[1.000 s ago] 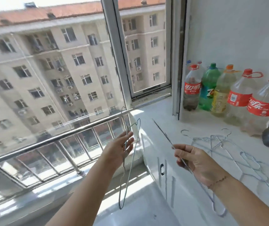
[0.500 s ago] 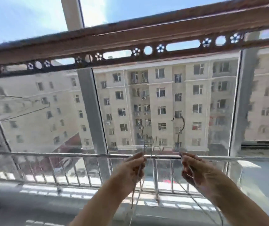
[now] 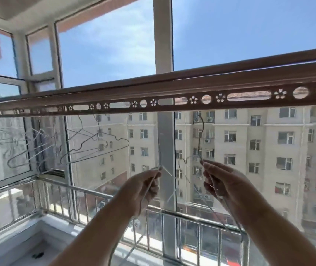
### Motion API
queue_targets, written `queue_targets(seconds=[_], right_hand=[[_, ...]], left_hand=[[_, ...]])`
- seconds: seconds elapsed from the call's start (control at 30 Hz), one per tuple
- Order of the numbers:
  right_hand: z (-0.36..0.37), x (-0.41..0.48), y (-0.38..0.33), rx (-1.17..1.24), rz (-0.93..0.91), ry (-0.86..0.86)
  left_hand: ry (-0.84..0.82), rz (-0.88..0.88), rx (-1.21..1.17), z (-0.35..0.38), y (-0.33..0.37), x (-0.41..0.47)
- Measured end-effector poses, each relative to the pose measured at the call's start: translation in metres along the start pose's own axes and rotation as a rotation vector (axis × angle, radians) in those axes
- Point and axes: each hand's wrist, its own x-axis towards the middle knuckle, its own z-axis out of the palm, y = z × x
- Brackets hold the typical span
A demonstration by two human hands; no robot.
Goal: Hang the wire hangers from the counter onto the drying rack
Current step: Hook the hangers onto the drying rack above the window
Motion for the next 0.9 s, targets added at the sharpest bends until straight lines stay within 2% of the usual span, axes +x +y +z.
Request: queue_targets(seconds=[0.27,0.5,0.9], right_hand=[[0.057,0.076,0.015,-0.020,-0.037,-0.112],[0.098,0.120,0.026,-0.022,-0.066,-0.115],[0.128,0.175,0.046,-0.067,-0.126,0.076]], left_hand=[[0.028,0.160,-0.106,-0.030,0.072,0.026],[0.046,0.286,-0.136,-0.056,0.120,0.051],[-0.039,0.187,-0.135,-0.100,0.152,0.119]])
